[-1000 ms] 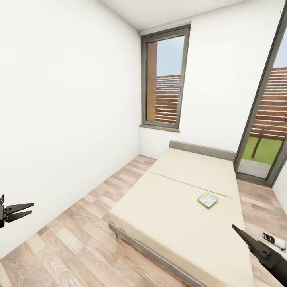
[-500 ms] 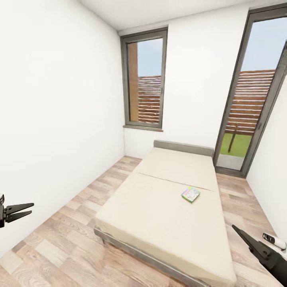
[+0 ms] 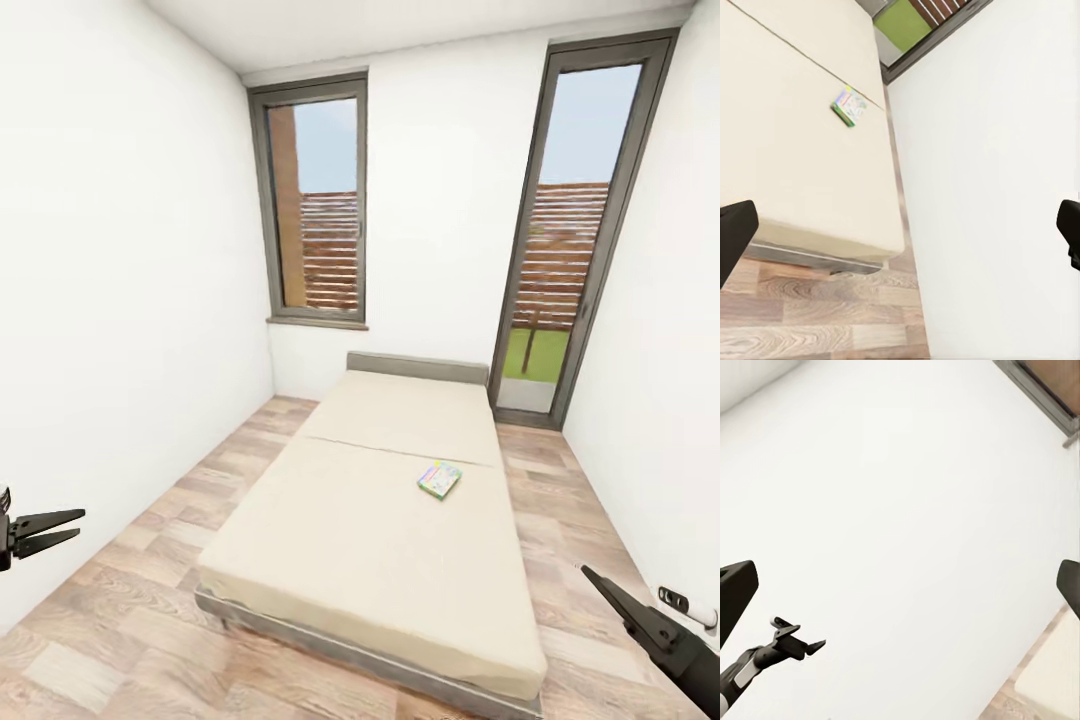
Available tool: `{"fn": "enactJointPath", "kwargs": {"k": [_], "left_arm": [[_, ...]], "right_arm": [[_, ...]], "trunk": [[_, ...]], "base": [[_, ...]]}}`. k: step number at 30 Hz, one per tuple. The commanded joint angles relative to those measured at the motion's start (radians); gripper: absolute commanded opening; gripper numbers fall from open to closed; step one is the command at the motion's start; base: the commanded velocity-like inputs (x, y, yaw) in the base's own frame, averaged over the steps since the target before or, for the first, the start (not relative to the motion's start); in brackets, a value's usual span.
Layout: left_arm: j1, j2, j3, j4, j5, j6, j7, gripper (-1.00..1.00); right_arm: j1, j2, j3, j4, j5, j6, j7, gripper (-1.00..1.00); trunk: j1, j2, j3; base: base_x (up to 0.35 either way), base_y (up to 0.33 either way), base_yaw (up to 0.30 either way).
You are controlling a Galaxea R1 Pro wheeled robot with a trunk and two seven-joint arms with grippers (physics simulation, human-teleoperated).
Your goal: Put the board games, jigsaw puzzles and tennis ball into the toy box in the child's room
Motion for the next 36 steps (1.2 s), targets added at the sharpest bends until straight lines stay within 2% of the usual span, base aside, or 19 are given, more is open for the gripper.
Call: {"fn": "enactJointPath", "kwargs": {"k": [1,36], "left_arm": [[0.000,0.000,0.000,0.000,-0.001,0.011,-0.005,1.00],[0.000,-0.001,0.004,0.002,0.000,0.009,-0.005,1.00]], "right_arm": [[-0.001,0.000,0.000,0.001,0.000,0.011,0.003,1.00],[-0.001,0.003,0.000,0.007,0.002,0.007,0.000,1.00]], "trunk": [[0.000,-0.001,0.000],[0.000,-0.001,0.004]], "base": [[0.000,0.000,-0.281],[0.012,-0.006,-0.281]]}}
